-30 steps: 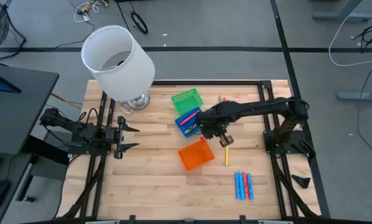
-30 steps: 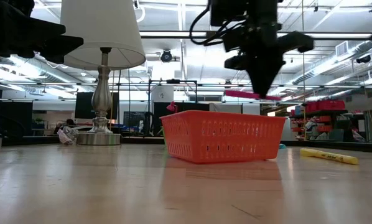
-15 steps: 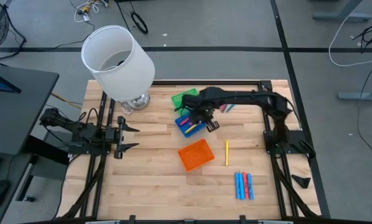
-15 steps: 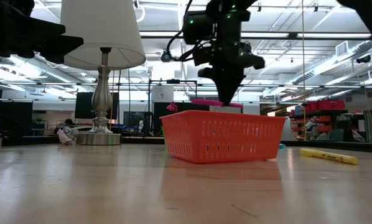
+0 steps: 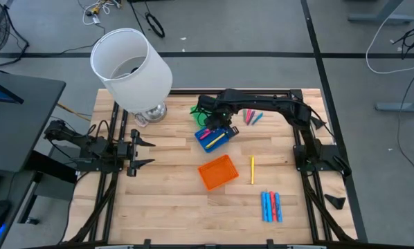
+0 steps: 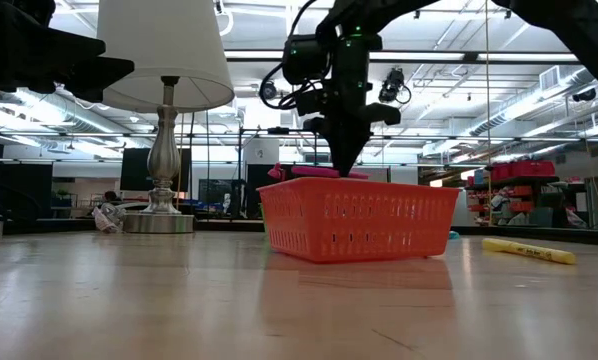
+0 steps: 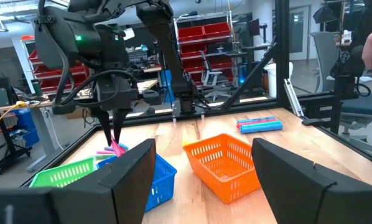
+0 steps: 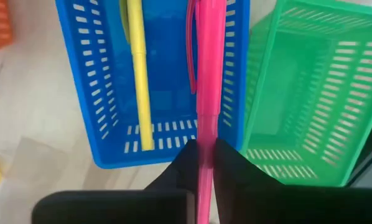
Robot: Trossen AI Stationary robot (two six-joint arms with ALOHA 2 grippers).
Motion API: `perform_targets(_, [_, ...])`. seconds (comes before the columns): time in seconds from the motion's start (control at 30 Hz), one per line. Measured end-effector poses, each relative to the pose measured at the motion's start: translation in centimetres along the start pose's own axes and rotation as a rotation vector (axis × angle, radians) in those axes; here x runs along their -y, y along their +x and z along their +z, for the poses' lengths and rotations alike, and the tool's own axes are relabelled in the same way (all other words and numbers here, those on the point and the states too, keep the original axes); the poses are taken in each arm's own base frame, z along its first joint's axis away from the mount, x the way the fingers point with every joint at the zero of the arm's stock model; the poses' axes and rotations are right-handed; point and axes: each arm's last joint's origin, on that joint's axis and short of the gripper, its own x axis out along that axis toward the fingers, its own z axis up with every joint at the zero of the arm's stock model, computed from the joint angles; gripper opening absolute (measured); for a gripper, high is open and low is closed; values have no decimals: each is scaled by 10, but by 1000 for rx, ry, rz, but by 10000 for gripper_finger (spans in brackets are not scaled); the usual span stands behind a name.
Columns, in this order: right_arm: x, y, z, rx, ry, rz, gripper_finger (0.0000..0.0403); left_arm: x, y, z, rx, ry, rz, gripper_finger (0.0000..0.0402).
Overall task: Pick & Place Markers
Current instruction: Put the pink pen into the blue bin
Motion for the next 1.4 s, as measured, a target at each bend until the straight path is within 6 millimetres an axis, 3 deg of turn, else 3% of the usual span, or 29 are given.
perform_targets(0.5, [-17,10,16,20,-40,-5,20,0,0,0,0,0,0,273])
perform_targets(0.77, [-21,26,16,24,-62,-10,20,0,0,0,0,0,0,273])
perform_targets(1.1, [-20,28,18,39,-45,-24,21,0,0,0,0,0,0,273])
perform_targets(1.4, [-20,28,18,40,-48,-25,78,0,0,0,0,0,0,273])
